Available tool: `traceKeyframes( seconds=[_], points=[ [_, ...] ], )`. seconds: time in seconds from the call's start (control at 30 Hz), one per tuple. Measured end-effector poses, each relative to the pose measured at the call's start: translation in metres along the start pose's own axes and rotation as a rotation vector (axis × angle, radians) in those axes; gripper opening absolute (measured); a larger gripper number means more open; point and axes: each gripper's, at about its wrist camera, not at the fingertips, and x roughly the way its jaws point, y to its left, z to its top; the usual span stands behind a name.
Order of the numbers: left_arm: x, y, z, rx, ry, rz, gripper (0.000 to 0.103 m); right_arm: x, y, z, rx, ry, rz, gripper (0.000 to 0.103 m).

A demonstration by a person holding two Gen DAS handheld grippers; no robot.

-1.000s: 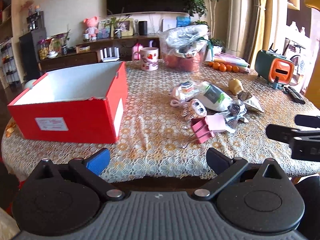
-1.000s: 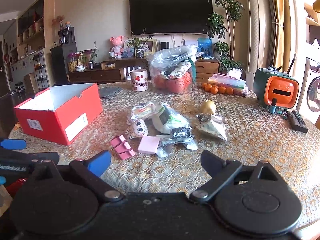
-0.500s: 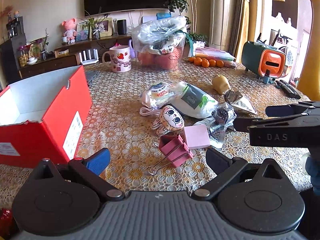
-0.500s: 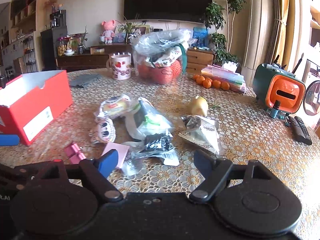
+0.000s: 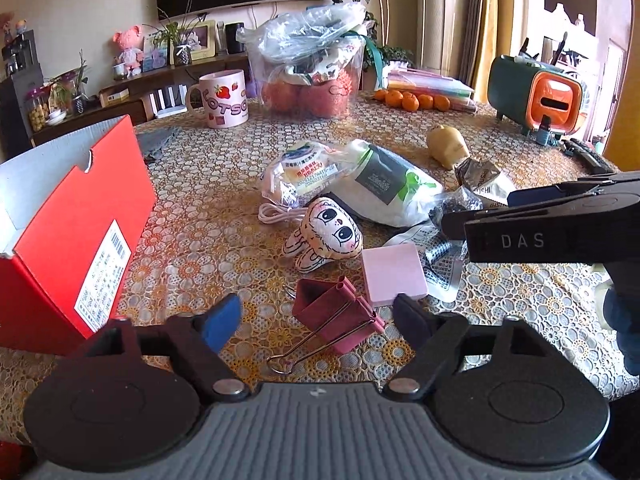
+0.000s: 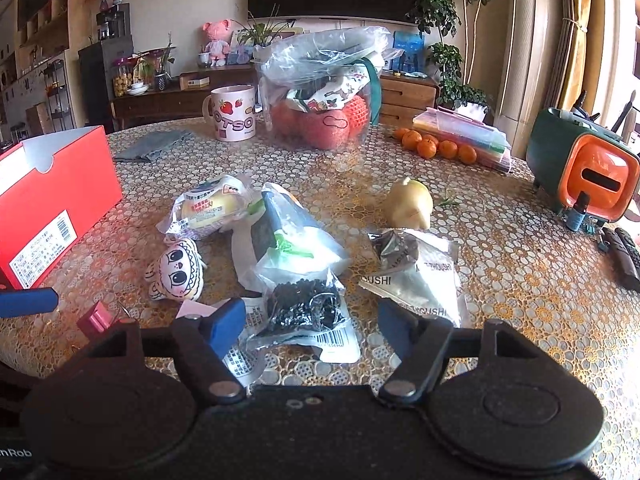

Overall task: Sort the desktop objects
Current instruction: 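Grasp the pink binder clip with the left tool while the right tool grasps the small black bag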

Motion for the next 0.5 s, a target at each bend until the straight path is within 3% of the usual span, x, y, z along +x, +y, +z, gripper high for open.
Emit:
traceKeyframes(
  seconds=[0.03, 0.2, 0.37, 0.5],
  points=[
    [0.002, 0.001, 0.0, -0.007, 0.009, -0.004, 0.067, 0.003, -0.001, 0.0, 0.002, 0.004, 0.001, 0.071],
    [0.005, 0.0, 0.002, -0.017, 0.018, -0.02, 0.061, 0.012, -0.003, 0.001, 0.012, 0.021, 0.007, 0.062],
    [0.006, -0.001, 0.004, -0.025, 0.025, -0.05, 0.044, 0.015, -0.003, 0.002, 0.016, 0.021, 0.019, 0.053],
    [0.007, -0.001, 0.006, -0.037, 0.027, -0.057, 0.042, 0.016, -0.004, 0.003, 0.025, 0.022, 0.032, 0.05]
  ],
)
